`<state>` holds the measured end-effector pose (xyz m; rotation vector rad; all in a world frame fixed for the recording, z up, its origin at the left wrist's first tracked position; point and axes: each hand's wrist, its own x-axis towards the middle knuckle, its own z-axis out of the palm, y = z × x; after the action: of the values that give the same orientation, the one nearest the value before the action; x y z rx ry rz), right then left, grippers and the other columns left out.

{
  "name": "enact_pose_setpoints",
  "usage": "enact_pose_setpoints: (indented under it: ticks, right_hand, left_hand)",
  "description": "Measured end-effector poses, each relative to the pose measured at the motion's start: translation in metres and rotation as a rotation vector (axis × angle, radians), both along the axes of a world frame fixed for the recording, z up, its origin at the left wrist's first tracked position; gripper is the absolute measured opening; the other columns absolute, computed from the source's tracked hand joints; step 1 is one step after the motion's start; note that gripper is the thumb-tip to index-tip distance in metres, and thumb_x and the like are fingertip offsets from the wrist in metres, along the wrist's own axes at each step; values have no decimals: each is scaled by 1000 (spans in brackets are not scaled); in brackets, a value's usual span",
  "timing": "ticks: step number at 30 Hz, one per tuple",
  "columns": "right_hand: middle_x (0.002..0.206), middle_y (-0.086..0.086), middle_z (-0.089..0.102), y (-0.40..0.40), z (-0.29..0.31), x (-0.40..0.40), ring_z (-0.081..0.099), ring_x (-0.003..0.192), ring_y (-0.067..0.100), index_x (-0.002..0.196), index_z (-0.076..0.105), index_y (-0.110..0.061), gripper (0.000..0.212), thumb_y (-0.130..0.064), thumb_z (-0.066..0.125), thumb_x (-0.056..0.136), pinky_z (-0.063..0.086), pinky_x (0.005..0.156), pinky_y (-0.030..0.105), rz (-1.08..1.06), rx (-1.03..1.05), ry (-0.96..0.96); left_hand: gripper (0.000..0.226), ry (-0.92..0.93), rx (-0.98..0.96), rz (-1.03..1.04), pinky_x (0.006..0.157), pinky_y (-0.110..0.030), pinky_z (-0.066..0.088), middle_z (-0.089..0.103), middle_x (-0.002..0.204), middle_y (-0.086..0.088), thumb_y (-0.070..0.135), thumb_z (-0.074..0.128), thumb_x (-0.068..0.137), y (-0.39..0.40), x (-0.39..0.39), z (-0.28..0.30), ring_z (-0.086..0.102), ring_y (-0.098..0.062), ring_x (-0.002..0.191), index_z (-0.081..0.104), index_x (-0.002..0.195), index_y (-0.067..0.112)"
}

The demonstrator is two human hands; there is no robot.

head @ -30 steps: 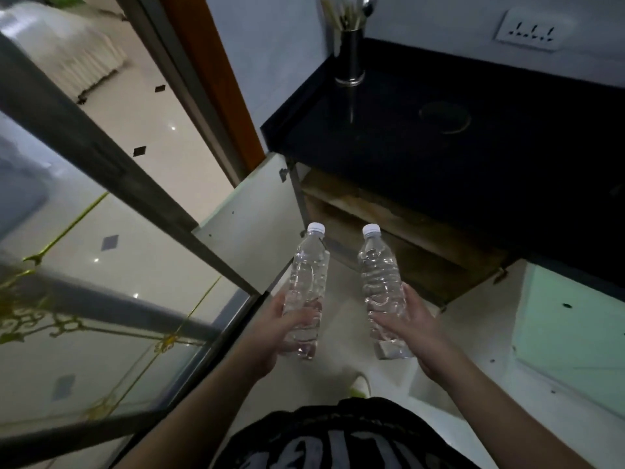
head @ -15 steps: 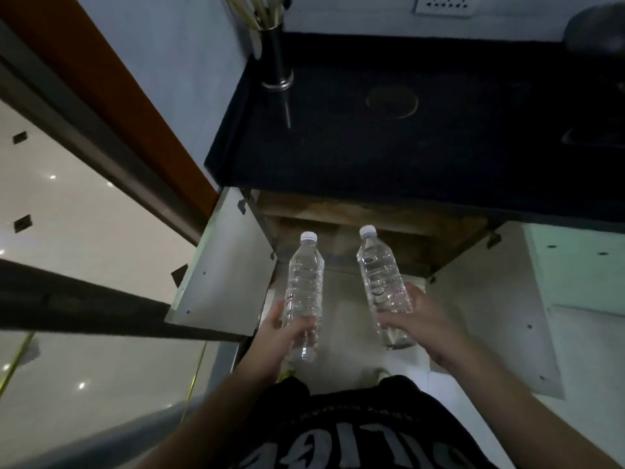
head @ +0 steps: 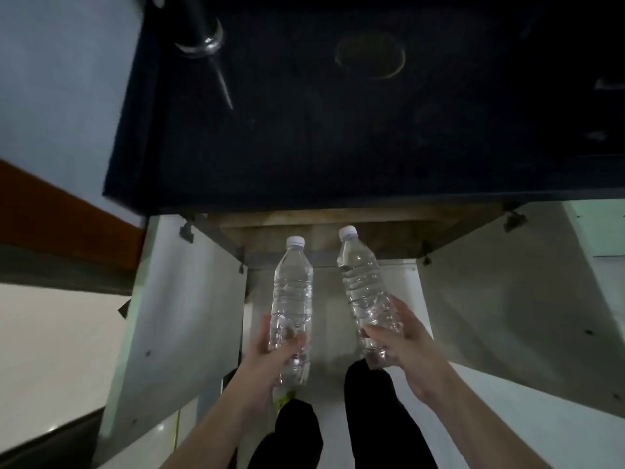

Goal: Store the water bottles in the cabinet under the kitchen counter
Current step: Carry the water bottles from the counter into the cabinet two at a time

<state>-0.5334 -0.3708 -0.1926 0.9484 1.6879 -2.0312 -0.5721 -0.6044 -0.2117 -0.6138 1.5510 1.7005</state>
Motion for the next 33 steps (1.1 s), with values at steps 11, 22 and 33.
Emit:
enact_pose_setpoints:
  ticks: [11, 22, 33]
  right_hand:
    - [100, -11, 73, 29, -144, -88, 73, 82, 17, 116, 54, -53, 66, -26, 85, 65, 55, 57, 33, -223, 28, 169]
    - [113, -13, 69, 66, -241, -157, 70, 98, 16, 122, 51, -58, 82, -46, 80, 47, 58, 72, 42, -182, 123, 431]
    - [105, -9, 74, 97, -291, -167, 71, 95, 15, 100, 64, -59, 94, -61, 89, 9, 50, 84, 44, -18, 138, 567]
  left_hand:
    - [58, 202, 34, -25, 72, -46, 59, 75, 99, 7, 45, 87, 50, 64, -112, -140, 74, -20, 86, 60, 98, 62]
    - [97, 424, 165, -44, 81, -43, 52, 73, 114, 6, 56, 94, 35, 99, -183, -239, 70, -21, 104, 55, 124, 51]
    - [69, 797, 258, -316, 94, -42, 51, 69, 123, 3, 36, 83, 57, 100, -212, -290, 66, -21, 114, 56, 113, 65]
